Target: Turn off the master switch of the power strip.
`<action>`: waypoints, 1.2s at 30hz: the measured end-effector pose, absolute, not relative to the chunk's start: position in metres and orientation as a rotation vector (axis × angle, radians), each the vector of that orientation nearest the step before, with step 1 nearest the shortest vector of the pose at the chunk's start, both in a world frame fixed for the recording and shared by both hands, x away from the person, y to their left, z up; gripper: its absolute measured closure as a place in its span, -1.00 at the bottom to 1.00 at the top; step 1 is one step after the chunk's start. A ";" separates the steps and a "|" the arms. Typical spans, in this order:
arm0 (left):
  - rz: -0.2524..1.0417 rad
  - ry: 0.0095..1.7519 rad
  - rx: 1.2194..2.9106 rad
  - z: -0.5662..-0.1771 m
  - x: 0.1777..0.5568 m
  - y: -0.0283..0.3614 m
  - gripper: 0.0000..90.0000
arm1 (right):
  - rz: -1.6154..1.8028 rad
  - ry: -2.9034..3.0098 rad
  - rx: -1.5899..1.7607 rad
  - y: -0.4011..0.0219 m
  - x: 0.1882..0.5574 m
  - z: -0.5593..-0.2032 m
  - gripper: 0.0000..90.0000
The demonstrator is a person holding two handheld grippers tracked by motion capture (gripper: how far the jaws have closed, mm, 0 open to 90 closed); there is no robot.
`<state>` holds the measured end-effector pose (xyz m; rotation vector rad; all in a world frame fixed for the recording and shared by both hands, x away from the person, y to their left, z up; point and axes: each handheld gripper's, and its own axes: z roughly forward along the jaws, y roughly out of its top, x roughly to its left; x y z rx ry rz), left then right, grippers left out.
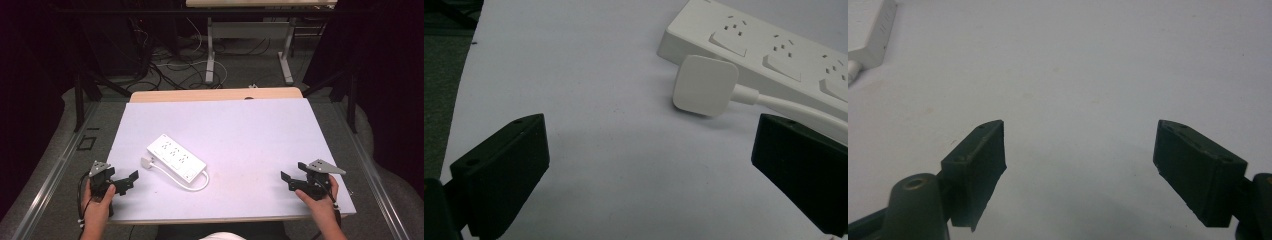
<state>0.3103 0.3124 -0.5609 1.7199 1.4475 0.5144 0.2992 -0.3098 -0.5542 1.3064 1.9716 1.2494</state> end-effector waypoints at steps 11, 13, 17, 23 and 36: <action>0.505 1.468 1.721 -0.563 0.311 0.314 -0.95 | 1.248 1.972 1.308 -0.310 0.300 -0.555 -0.54; 0.505 1.468 1.722 -0.563 0.311 0.314 -0.94 | 1.249 1.972 1.312 -0.309 0.300 -0.555 -0.54; 0.504 1.469 1.724 -0.563 0.311 0.314 -0.94 | 1.246 1.962 1.310 -0.309 0.300 -0.555 -0.54; 0.509 1.468 1.724 -0.564 0.312 0.314 -0.94 | 1.250 1.970 1.313 -0.309 0.300 -0.555 -0.54; 0.508 1.471 1.723 -0.564 0.312 0.314 -0.93 | 1.233 1.982 1.314 -0.310 0.300 -0.555 -0.54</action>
